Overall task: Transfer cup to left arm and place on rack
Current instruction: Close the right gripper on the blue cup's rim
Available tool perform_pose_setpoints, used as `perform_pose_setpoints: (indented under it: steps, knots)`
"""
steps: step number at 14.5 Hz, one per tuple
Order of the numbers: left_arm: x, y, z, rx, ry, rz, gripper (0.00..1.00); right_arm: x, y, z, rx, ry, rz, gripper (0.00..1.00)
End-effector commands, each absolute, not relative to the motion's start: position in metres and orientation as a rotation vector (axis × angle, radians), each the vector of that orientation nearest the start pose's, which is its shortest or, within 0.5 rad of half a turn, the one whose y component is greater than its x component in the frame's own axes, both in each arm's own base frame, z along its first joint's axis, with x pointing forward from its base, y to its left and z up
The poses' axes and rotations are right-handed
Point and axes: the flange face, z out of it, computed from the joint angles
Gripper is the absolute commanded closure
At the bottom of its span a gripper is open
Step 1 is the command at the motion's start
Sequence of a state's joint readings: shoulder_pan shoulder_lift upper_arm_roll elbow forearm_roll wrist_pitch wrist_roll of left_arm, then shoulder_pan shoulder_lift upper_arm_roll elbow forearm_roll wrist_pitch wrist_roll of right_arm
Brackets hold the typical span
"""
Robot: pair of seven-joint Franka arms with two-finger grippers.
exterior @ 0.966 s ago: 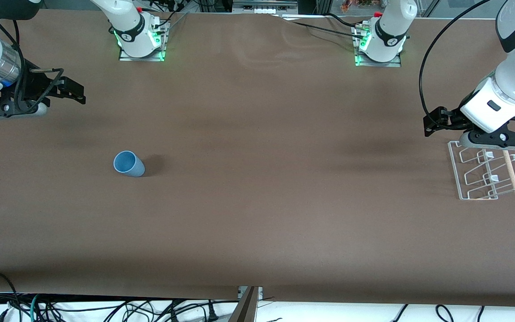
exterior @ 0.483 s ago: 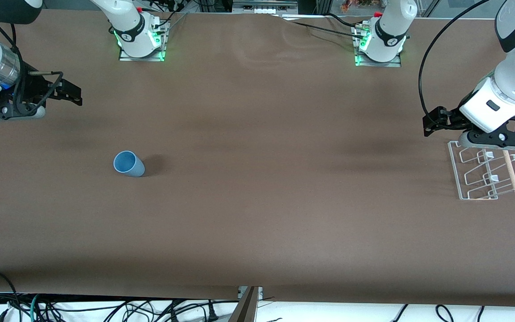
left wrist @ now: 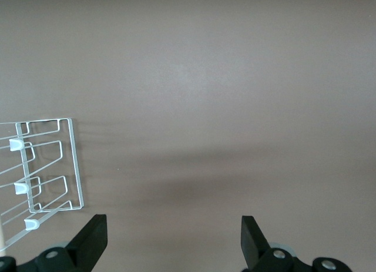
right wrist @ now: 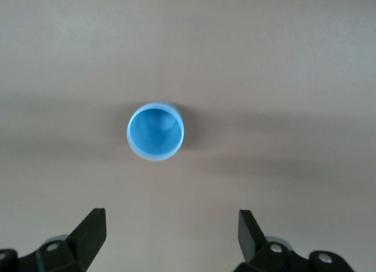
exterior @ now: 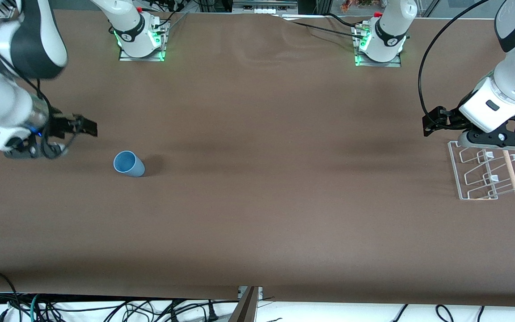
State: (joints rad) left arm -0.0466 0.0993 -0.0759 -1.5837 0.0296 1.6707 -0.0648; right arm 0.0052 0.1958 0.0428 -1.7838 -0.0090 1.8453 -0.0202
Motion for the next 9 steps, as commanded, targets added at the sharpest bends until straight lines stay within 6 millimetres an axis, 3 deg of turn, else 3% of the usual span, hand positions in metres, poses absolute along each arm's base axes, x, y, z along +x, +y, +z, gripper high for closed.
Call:
perform_pose_setpoints:
  steps: [1, 7, 9]
  knots:
    - [0.587, -0.069, 0.576, -3.131, 0.126, 0.02, 0.0, 0.616, 0.015, 0.382, -3.127, -0.145, 0.194, 0.01]
    - [0.586, -0.07, 0.576, -3.131, 0.129, 0.02, 0.0, 0.588, 0.014, 0.283, -3.135, -0.161, 0.091, 0.02]
    - [0.586, -0.071, 0.576, -3.131, 0.131, 0.02, 0.0, 0.587, 0.015, 0.275, -3.134, -0.164, 0.096, 0.02]
